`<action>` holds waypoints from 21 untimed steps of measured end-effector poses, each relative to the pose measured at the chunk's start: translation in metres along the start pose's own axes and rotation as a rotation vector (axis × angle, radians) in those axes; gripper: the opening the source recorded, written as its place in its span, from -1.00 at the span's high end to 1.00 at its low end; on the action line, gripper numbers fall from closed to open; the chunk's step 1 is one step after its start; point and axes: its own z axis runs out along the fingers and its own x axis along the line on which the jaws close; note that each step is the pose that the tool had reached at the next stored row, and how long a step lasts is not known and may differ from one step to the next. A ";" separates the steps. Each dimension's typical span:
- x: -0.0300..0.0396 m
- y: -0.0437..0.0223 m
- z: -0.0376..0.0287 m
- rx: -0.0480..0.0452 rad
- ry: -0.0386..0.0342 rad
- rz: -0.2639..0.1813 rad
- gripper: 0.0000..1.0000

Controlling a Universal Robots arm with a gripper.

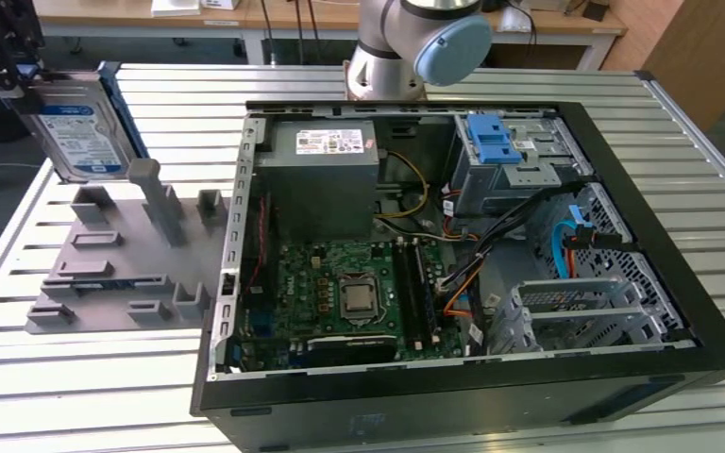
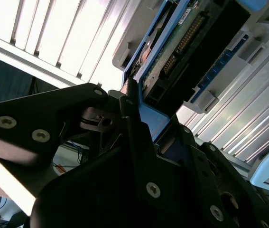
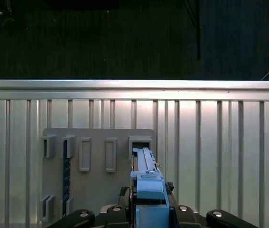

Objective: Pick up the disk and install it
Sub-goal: 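Pick up the disk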

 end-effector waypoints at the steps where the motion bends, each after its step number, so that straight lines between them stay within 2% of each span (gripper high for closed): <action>1: 0.0000 0.0000 -0.0007 -0.0001 0.0000 0.000 0.27; 21: 0.0001 0.0000 -0.0142 0.0000 0.0000 -0.002 0.27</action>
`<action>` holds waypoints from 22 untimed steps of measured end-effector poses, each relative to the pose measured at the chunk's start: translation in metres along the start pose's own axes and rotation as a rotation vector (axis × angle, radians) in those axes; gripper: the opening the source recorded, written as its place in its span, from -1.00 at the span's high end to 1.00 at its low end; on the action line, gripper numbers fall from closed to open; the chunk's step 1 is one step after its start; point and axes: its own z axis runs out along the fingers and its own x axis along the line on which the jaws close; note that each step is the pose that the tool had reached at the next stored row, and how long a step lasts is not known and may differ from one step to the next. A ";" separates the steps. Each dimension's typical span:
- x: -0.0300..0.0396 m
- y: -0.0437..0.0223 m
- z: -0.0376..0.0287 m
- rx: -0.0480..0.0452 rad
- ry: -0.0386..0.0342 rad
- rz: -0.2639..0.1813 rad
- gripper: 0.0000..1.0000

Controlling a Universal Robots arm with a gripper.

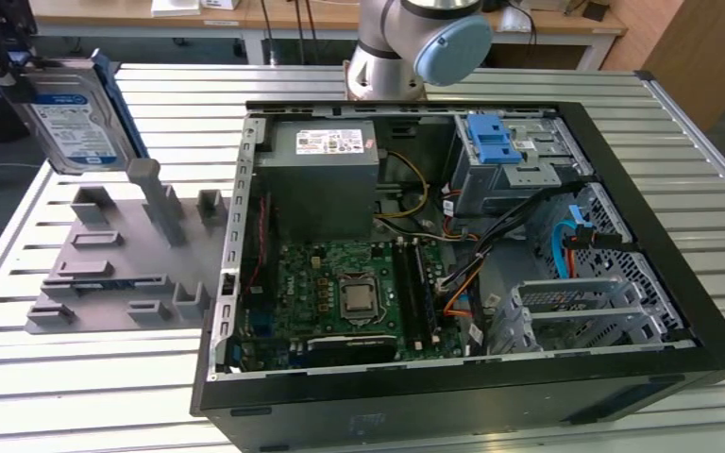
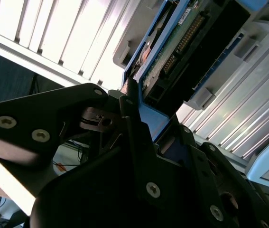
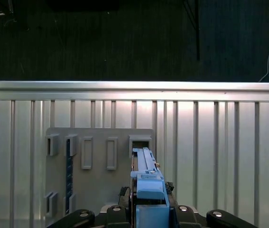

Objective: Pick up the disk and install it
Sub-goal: 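Pick up the disk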

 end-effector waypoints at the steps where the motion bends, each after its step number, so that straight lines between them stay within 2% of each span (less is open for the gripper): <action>1: 0.0000 0.0000 -0.0007 0.0000 0.0000 0.000 0.27; 22: 0.0001 0.0000 -0.0152 -0.0001 0.0001 -0.002 0.27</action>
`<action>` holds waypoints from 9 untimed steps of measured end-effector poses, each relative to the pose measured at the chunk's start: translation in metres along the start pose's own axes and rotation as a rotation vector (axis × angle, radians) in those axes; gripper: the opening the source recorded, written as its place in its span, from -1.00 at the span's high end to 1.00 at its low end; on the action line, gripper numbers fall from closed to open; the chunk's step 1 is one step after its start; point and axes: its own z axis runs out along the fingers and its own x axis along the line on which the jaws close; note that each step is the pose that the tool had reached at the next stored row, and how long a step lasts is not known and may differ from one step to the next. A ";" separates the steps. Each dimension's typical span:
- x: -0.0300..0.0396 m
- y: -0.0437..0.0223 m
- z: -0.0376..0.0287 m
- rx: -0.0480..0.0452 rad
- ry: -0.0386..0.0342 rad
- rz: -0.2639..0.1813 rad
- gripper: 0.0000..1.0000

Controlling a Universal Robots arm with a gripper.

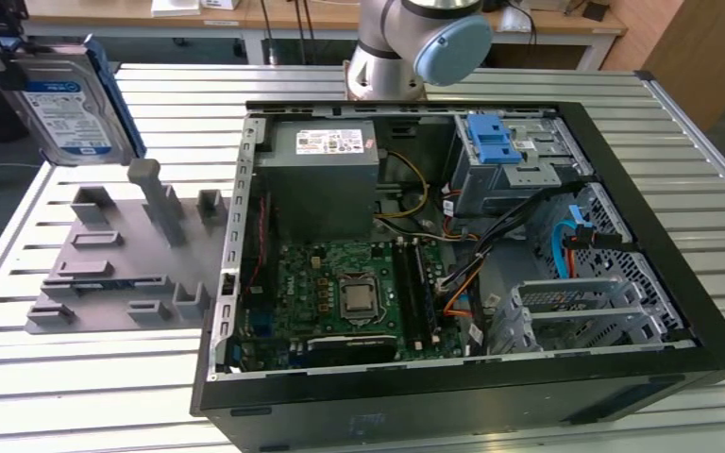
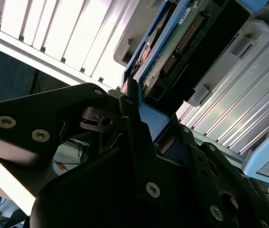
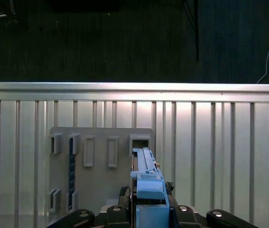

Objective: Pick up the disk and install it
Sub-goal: 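Pick up the disk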

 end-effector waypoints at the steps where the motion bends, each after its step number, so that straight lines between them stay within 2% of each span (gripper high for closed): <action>1: 0.0000 0.0000 -0.0007 0.0000 0.0000 0.000 0.27; 7: 0.0000 0.0000 -0.0035 0.0004 -0.0005 -0.001 0.27; 9: 0.0001 0.0000 -0.0037 -0.0002 -0.0053 -0.001 0.27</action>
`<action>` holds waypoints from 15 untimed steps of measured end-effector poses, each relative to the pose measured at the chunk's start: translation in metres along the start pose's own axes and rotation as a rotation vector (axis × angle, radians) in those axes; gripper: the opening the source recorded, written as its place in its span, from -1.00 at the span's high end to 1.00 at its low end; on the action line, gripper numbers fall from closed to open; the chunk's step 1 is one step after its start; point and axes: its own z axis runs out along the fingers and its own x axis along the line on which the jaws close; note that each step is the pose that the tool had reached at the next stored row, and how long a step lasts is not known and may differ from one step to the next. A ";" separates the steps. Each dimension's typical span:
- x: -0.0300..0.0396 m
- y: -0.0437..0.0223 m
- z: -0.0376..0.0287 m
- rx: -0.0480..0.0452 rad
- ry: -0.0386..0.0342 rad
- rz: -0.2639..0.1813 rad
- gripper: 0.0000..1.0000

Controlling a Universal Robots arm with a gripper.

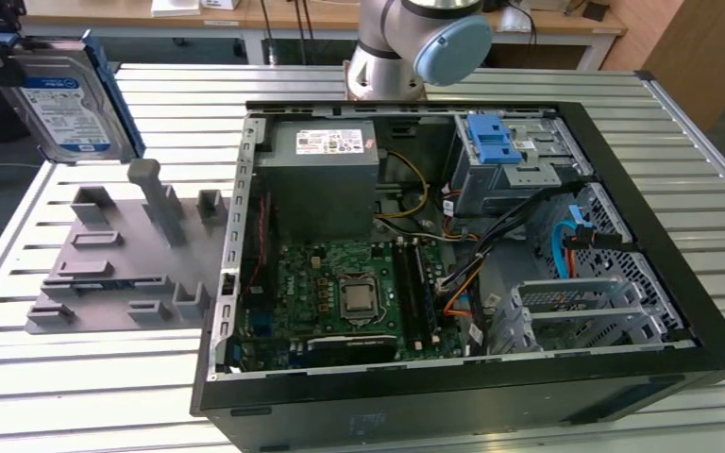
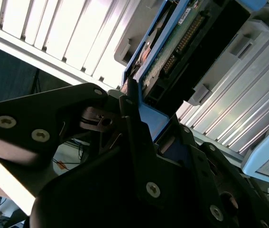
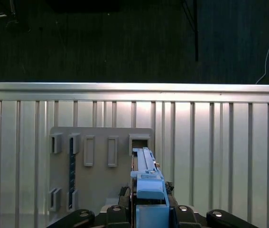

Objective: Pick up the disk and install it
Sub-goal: 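Pick up the disk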

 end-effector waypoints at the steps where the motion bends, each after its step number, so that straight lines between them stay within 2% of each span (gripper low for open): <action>1: 0.0000 0.0000 0.0001 0.0001 -0.0033 0.000 0.27; 4: -0.0001 0.0000 0.0002 0.0003 -0.0092 0.000 0.27; 11: -0.0001 0.0000 0.0000 0.0003 -0.0094 0.000 0.27; 15: -0.0001 0.0000 -0.0029 0.0002 -0.0095 0.000 0.27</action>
